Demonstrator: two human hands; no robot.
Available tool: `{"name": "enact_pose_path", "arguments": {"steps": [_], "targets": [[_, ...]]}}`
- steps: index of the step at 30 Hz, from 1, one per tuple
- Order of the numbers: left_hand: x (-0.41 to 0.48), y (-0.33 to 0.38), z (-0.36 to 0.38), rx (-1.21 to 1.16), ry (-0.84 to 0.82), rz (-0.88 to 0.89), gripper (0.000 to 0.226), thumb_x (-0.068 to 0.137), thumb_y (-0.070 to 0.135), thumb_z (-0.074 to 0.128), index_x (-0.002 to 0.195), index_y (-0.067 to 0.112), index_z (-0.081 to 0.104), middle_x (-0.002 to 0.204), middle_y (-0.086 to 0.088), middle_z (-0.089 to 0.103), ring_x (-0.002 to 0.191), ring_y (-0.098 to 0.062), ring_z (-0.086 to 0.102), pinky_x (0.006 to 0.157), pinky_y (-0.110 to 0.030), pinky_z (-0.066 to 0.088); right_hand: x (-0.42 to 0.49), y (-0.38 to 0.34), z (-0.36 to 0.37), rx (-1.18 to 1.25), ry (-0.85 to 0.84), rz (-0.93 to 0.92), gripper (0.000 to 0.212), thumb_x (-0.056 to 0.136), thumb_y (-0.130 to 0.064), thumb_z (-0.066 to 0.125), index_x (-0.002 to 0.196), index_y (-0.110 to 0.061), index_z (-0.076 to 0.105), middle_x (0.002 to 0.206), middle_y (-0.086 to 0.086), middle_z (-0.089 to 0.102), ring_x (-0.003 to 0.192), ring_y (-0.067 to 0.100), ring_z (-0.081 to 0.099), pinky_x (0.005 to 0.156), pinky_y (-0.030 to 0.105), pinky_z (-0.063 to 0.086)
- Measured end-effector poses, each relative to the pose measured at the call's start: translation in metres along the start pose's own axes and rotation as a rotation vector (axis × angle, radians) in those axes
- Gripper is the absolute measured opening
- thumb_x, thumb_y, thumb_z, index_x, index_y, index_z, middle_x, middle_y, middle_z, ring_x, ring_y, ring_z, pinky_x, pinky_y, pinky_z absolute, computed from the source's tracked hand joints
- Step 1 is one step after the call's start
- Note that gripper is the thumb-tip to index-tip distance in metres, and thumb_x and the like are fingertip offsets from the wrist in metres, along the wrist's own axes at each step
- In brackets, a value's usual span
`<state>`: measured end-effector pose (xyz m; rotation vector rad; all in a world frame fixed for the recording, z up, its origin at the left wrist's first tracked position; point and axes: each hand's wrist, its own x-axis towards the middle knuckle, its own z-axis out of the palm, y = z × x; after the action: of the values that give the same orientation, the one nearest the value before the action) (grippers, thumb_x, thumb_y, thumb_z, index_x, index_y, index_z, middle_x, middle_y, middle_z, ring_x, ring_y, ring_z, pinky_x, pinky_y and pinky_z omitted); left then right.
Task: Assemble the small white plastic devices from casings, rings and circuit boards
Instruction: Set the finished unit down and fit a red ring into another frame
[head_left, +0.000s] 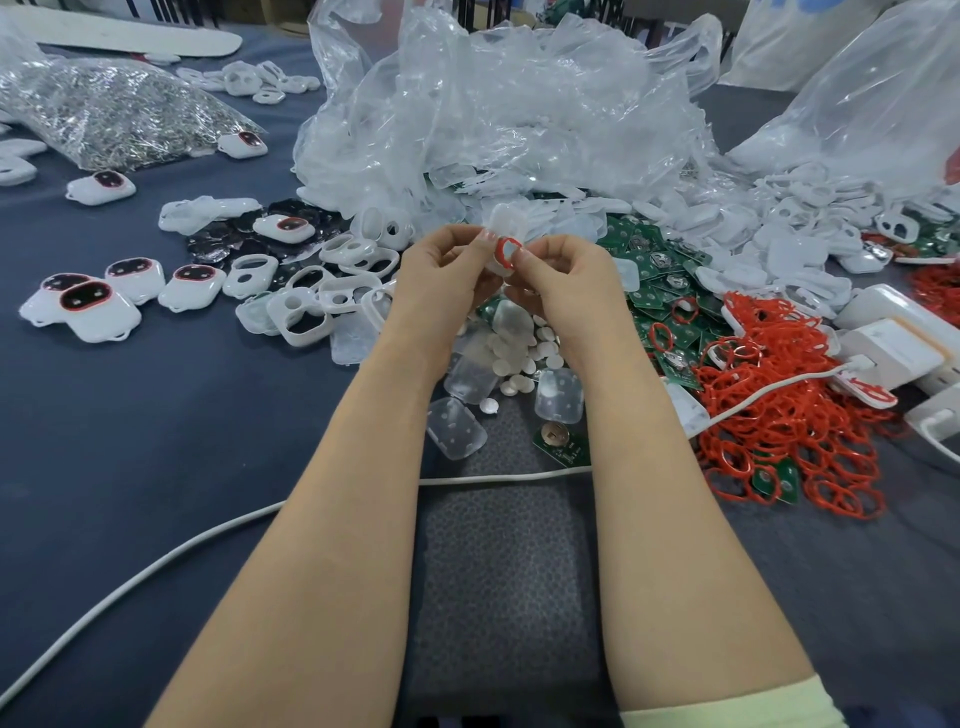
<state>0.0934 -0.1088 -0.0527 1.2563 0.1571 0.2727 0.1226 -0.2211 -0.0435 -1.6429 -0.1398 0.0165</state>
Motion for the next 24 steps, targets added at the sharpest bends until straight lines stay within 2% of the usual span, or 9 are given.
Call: {"name": "enact_pose_path", "arguments": {"steps": [5, 9, 12, 17, 24], "targets": [[-0.0029, -0.0008, 0.001, 0.111, -0.013, 0.055, 0.007, 0.092, 0.019, 0.063, 0.087, 0.014, 0.064, 0.073, 0.0, 0.07, 0.08, -0.017, 0.069, 0.088, -0.033, 0.056, -0.0017, -0.0009, -0.0009, -0.014, 0.003, -0.002, 0.016, 0.09, -0.011, 0.065, 0.076, -0.011, 0.058, 0.075, 0.009, 0.064, 0.067, 0.012, 0.064, 0.065, 0.019, 0.056], [-0.0045, -0.0012, 0.0005, 0.305, -0.023, 0.127, 0.025, 0.089, 0.025, 0.067, 0.103, 0.004, 0.065, 0.092, -0.01, 0.072, 0.092, -0.023, 0.07, 0.091, -0.039, 0.055, -0.0001, 0.0008, -0.0018, -0.033, 0.025, -0.003, 0.016, 0.09, -0.014, 0.066, 0.076, -0.011, 0.057, 0.078, 0.012, 0.064, 0.066, 0.012, 0.064, 0.065, 0.02, 0.056], [-0.0055, -0.0007, 0.0009, 0.343, -0.017, 0.165, 0.022, 0.092, 0.024, 0.065, 0.101, 0.004, 0.065, 0.092, -0.01, 0.071, 0.092, -0.024, 0.069, 0.089, -0.041, 0.056, 0.0009, 0.0023, -0.0024, -0.029, 0.028, -0.004, 0.016, 0.089, -0.014, 0.067, 0.076, -0.012, 0.058, 0.079, 0.013, 0.064, 0.065, 0.012, 0.064, 0.063, 0.018, 0.055], [-0.0055, -0.0014, 0.001, 0.32, -0.03, 0.183, 0.011, 0.095, 0.022, 0.06, 0.092, 0.013, 0.065, 0.083, -0.003, 0.071, 0.089, -0.02, 0.07, 0.087, -0.034, 0.057, -0.0005, 0.0032, -0.0019, 0.121, 0.01, 0.007, 0.016, 0.089, -0.008, 0.065, 0.077, -0.012, 0.056, 0.063, 0.001, 0.061, 0.06, 0.01, 0.062, 0.06, 0.017, 0.053], [-0.0041, -0.0012, 0.0005, 0.111, -0.027, 0.103, 0.014, 0.096, 0.017, 0.057, 0.089, 0.01, 0.066, 0.079, -0.006, 0.071, 0.082, -0.018, 0.07, 0.083, -0.029, 0.057, -0.0024, 0.0034, 0.0004, 0.322, -0.037, 0.044, 0.017, 0.091, -0.006, 0.061, 0.082, -0.014, 0.049, 0.076, 0.007, 0.062, 0.061, 0.009, 0.061, 0.06, 0.017, 0.05]]}}
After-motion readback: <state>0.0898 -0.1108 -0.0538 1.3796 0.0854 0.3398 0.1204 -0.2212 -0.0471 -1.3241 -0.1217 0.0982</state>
